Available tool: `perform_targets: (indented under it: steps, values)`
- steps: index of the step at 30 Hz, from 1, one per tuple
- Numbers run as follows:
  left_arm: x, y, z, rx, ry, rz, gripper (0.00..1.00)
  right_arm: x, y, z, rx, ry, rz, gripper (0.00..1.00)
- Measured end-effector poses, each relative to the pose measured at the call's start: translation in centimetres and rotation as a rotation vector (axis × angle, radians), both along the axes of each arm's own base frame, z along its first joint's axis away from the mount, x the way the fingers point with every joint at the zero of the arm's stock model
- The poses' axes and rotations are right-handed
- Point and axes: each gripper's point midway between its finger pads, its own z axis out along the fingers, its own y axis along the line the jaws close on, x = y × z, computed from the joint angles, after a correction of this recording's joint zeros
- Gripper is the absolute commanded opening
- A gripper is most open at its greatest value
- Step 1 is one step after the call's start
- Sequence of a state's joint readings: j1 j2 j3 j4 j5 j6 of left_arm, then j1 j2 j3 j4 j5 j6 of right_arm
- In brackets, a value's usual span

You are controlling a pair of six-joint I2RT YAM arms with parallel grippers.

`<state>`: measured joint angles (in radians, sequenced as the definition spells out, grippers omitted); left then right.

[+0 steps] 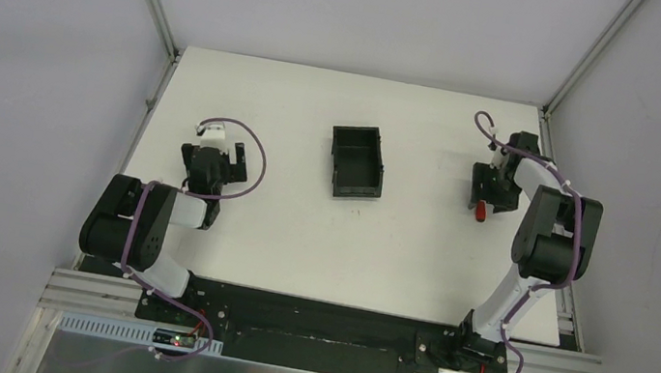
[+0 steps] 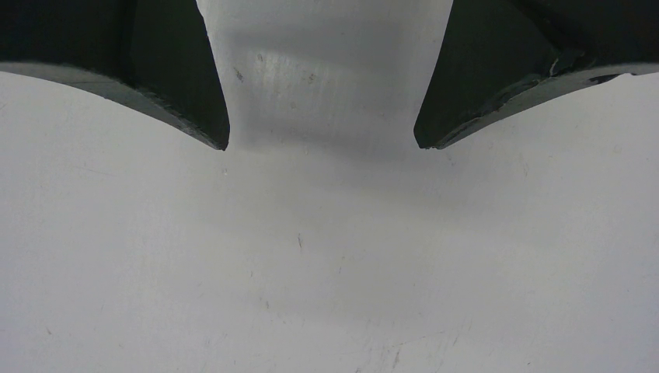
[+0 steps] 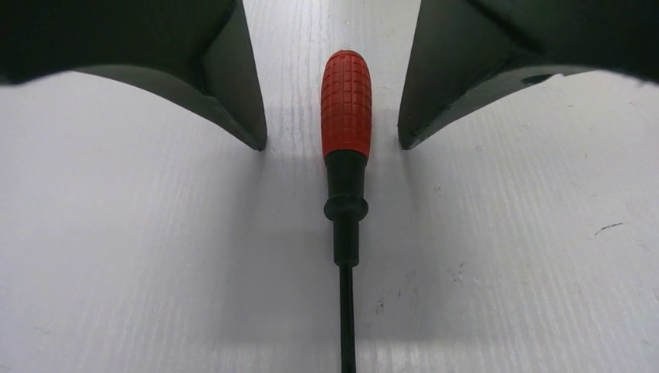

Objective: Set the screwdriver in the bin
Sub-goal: Pick up the screwdriver from the center of the board.

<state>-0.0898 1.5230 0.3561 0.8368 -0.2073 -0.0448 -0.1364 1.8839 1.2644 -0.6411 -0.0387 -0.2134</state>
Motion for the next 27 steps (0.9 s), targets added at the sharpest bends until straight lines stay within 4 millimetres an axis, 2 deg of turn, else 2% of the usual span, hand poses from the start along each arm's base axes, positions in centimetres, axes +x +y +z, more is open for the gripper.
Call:
perform_targets:
  steps: [6, 16, 21, 22, 26, 27]
  values:
    - [0.00, 0.00, 0.00, 0.000, 0.000, 0.000, 0.99, 0.30, 0.11, -0.02, 0.000, -0.009, 0.008, 0.41]
    - [0.00, 0.00, -0.01, 0.000, 0.000, 0.000, 0.99, 0.57, 0.07, 0.02, -0.002, -0.013, 0.012, 0.16]
    - [0.00, 0.00, 0.00, 0.000, 0.000, 0.000, 0.99, 0.59, 0.06, 0.08, -0.002, -0.012, 0.012, 0.11]
    - [0.00, 0.00, -0.01, 0.000, 0.000, 0.000, 0.99, 0.59, 0.06, 0.12, -0.002, -0.012, 0.009, 0.06]
    - [0.00, 0.00, 0.00, 0.000, 0.000, 0.000, 0.99, 0.49, 0.19, 0.44, 0.008, -0.002, -0.013, 0.04]
    - [0.00, 0.00, -0.01, 0.000, 0.000, 0.000, 0.99, 0.56, 0.22, 0.64, 0.011, -0.002, -0.021, 0.01]
